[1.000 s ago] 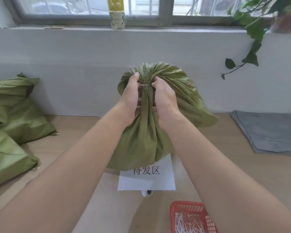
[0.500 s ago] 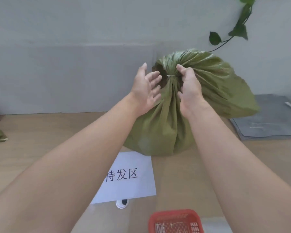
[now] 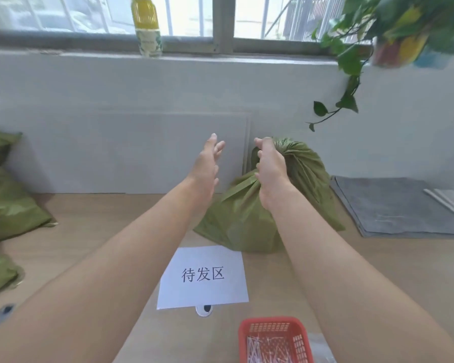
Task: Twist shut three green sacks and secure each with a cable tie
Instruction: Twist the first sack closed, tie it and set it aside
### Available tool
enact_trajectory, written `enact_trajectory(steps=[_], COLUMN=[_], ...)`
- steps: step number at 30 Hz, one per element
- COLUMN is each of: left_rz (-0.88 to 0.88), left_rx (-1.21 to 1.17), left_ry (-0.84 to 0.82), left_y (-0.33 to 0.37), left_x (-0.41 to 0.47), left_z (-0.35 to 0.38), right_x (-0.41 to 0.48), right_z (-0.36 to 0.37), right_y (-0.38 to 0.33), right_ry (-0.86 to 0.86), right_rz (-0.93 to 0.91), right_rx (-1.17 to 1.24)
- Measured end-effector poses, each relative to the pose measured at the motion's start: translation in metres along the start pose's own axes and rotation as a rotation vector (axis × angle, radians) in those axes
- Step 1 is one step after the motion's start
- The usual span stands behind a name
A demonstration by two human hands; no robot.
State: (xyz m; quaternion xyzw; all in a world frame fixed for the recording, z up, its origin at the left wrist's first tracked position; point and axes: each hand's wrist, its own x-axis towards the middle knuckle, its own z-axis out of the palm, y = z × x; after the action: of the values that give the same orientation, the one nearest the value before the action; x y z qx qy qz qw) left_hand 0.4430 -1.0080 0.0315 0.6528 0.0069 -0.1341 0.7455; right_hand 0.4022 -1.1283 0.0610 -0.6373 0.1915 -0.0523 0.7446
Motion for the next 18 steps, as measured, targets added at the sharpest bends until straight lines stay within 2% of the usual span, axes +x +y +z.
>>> enact_trajectory(steps=[8,18], left_rz=[0.156,0.187], left_rx=[0.038,-0.003], left_ry=[0.148,0.301], left_y=[0.072,0.077], left_x=[-0.140,-0.309], left_z=[-0.050,-0.152], right_x=[-0.136,-0.292], right_z=[0.042,0.117], right_y=[-0.054,-0.035], right_ry=[-0.089,-0.223], right_rz=[-0.103,-0.108], right_rx=[-0.047,-0.111])
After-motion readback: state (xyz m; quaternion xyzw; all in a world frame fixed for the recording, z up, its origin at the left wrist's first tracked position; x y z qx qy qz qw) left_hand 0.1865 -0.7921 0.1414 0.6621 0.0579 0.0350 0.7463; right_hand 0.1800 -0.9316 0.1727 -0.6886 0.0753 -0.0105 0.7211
